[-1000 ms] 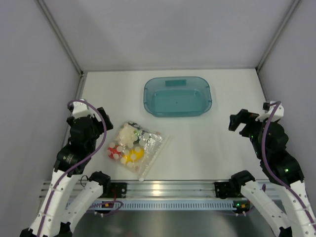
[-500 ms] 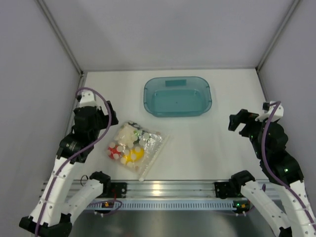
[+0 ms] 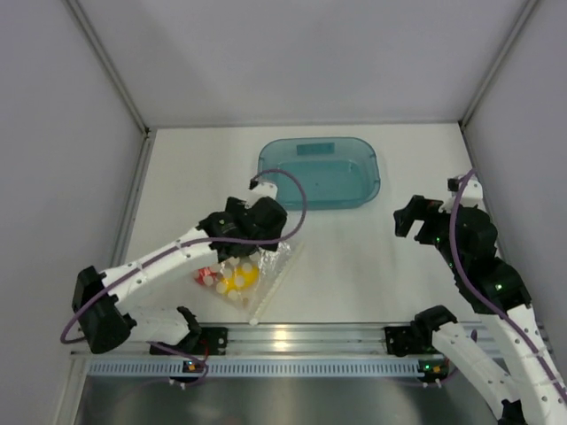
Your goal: Open the zip-top bag and remove the fake food
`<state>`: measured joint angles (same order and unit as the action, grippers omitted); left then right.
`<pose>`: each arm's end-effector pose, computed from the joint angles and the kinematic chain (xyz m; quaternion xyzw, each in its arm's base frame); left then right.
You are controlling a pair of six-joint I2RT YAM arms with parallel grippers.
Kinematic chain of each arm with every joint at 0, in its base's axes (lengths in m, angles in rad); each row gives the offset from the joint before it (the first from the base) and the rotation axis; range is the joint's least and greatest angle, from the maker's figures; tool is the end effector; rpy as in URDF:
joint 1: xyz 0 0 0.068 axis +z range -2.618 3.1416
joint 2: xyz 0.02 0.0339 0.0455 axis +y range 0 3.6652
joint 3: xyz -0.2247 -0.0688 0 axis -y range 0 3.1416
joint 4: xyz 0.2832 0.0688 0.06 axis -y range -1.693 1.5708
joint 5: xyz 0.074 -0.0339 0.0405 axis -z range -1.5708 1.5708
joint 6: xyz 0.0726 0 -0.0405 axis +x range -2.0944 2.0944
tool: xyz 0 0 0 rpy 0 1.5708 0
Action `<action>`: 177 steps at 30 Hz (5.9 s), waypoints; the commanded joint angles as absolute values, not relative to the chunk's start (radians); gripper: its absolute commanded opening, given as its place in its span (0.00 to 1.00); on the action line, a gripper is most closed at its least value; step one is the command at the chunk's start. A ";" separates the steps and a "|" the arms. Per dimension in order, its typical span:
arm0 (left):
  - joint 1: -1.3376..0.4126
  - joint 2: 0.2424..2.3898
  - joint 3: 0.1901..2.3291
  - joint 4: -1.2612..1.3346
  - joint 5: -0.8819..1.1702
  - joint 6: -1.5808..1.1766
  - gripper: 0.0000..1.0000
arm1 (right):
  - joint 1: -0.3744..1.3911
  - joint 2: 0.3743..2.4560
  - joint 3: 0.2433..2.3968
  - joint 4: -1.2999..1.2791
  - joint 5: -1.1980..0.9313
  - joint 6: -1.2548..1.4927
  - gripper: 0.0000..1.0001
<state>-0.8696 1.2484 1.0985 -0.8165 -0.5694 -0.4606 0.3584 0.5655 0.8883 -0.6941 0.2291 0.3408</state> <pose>0.2329 -0.2151 0.2325 0.1042 0.9141 0.0347 0.3902 0.2068 0.0599 0.3281 0.0573 0.8206 0.1034 0.5591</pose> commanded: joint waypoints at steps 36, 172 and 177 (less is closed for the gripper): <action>-1.244 1.764 1.182 -1.086 -0.928 -0.980 0.00 | 0.371 0.515 0.856 -0.634 0.126 0.330 0.99; -1.026 1.177 1.410 -1.080 -1.006 -2.088 0.06 | 0.854 1.068 0.792 0.568 -0.425 -0.081 0.00; -1.026 1.189 1.413 -1.080 -1.048 -2.014 0.54 | 0.853 1.066 0.830 0.408 -0.422 -0.081 0.00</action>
<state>-1.0279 1.1873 1.3857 -1.1023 -0.9745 -1.9869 0.8497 1.0702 0.7712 0.4900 -0.4114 -0.0856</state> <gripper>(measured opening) 0.467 0.008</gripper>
